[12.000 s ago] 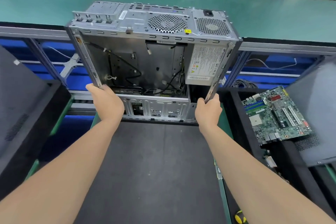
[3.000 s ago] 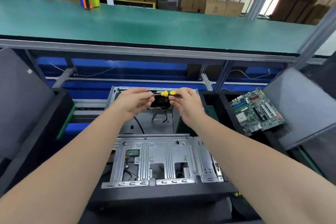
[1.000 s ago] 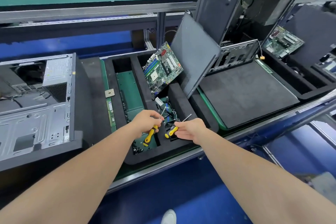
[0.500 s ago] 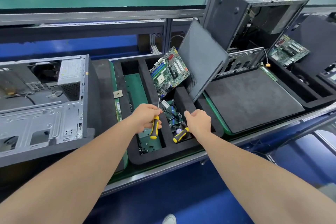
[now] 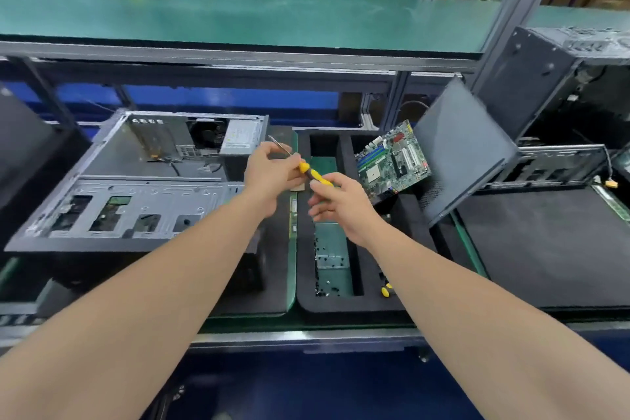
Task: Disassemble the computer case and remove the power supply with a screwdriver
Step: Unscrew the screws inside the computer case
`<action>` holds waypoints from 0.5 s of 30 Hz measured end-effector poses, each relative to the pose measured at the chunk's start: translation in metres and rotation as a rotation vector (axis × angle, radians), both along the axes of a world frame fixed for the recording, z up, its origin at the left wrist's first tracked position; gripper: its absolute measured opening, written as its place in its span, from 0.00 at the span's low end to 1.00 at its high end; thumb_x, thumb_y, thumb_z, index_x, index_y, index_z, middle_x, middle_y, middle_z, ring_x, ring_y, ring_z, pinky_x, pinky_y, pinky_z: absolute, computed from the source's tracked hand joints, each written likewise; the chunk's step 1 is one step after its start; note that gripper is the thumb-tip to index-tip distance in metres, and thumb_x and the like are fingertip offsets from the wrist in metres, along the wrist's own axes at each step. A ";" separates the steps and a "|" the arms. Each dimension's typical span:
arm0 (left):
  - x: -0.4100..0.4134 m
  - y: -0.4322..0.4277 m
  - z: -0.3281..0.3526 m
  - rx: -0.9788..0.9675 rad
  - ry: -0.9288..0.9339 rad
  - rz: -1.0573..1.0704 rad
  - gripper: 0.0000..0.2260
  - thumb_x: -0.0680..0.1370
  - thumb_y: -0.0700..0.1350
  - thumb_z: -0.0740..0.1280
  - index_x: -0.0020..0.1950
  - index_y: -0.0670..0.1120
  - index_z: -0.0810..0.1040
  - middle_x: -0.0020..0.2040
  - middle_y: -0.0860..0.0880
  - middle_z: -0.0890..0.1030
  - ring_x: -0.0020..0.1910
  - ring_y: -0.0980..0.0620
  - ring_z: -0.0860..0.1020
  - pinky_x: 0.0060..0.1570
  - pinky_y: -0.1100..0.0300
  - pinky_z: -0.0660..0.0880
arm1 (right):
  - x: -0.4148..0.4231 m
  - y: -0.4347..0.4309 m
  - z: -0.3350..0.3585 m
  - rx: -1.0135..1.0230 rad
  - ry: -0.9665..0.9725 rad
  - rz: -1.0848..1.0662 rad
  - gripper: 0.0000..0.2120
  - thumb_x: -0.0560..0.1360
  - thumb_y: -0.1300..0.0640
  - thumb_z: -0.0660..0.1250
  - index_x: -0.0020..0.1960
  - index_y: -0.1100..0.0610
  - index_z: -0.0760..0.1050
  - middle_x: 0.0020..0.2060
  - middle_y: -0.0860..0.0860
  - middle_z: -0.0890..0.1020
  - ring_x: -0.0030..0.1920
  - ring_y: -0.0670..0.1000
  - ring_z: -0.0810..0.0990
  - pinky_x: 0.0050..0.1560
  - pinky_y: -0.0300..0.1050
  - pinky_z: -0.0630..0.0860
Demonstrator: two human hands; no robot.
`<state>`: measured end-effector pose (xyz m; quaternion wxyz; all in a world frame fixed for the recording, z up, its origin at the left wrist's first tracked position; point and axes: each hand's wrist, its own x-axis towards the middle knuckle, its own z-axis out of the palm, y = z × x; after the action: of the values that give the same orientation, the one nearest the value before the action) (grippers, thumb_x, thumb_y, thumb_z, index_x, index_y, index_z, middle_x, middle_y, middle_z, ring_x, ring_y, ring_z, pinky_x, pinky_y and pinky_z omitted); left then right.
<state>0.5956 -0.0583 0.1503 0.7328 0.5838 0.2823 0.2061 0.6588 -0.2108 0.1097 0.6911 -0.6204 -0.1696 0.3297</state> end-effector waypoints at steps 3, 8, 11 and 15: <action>-0.028 0.027 0.016 -0.044 -0.115 0.087 0.12 0.78 0.37 0.72 0.56 0.43 0.71 0.48 0.38 0.86 0.46 0.42 0.87 0.47 0.53 0.84 | -0.008 0.033 0.015 0.086 -0.007 -0.077 0.08 0.81 0.55 0.72 0.53 0.60 0.80 0.37 0.56 0.84 0.33 0.52 0.82 0.35 0.43 0.80; -0.088 0.084 0.035 -0.014 -0.165 0.204 0.08 0.82 0.41 0.69 0.58 0.39 0.75 0.51 0.37 0.85 0.50 0.42 0.86 0.51 0.54 0.83 | -0.032 0.101 0.048 0.210 -0.007 -0.083 0.06 0.80 0.59 0.74 0.49 0.62 0.82 0.36 0.55 0.84 0.33 0.49 0.82 0.36 0.42 0.80; -0.127 0.122 0.034 0.070 -0.091 0.166 0.08 0.81 0.43 0.69 0.57 0.39 0.77 0.50 0.38 0.86 0.50 0.42 0.86 0.50 0.54 0.83 | -0.052 0.142 0.066 0.265 0.002 -0.071 0.06 0.80 0.58 0.75 0.48 0.61 0.83 0.37 0.55 0.84 0.32 0.48 0.79 0.37 0.42 0.79; -0.171 0.169 0.027 0.432 0.105 0.083 0.05 0.83 0.43 0.67 0.51 0.43 0.81 0.44 0.48 0.87 0.46 0.51 0.85 0.47 0.57 0.81 | -0.080 0.187 0.081 0.248 -0.181 -0.011 0.11 0.80 0.52 0.74 0.50 0.61 0.81 0.42 0.56 0.88 0.36 0.49 0.83 0.37 0.44 0.80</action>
<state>0.4247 0.1111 0.1770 0.5662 0.7249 0.2930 0.2609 0.5785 -0.0240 0.1908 0.7461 -0.5583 -0.2676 0.2451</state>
